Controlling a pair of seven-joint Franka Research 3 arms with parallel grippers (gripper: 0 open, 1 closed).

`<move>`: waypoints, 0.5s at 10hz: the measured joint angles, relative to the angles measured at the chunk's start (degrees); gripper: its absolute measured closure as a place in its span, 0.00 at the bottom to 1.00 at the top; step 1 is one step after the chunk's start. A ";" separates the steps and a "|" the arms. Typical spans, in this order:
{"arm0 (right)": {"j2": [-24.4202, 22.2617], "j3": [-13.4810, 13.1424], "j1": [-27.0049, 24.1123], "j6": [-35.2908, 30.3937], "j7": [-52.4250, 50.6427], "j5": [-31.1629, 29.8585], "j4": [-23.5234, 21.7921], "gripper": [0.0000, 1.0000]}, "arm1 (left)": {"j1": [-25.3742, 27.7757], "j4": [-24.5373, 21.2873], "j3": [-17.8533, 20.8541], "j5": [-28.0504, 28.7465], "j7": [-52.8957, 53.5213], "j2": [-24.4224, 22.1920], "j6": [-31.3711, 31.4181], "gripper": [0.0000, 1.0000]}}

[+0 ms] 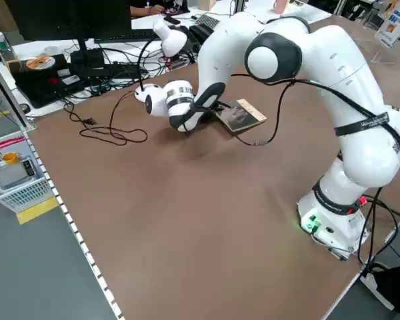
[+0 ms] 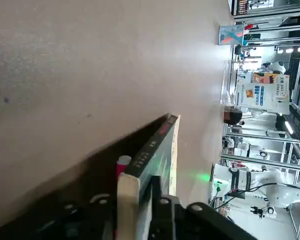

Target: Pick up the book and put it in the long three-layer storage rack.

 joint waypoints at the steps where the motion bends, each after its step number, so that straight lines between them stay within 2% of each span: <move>1: 0.02 0.00 0.00 -0.02 -0.22 0.03 -0.05 0.00 | 0.00 0.00 0.00 0.00 -0.07 0.01 -0.02 0.96; 5: 0.03 -0.08 0.00 -0.04 -1.19 1.75 -0.08 0.00 | 0.00 0.21 -0.03 0.01 -1.08 0.01 -0.35 0.98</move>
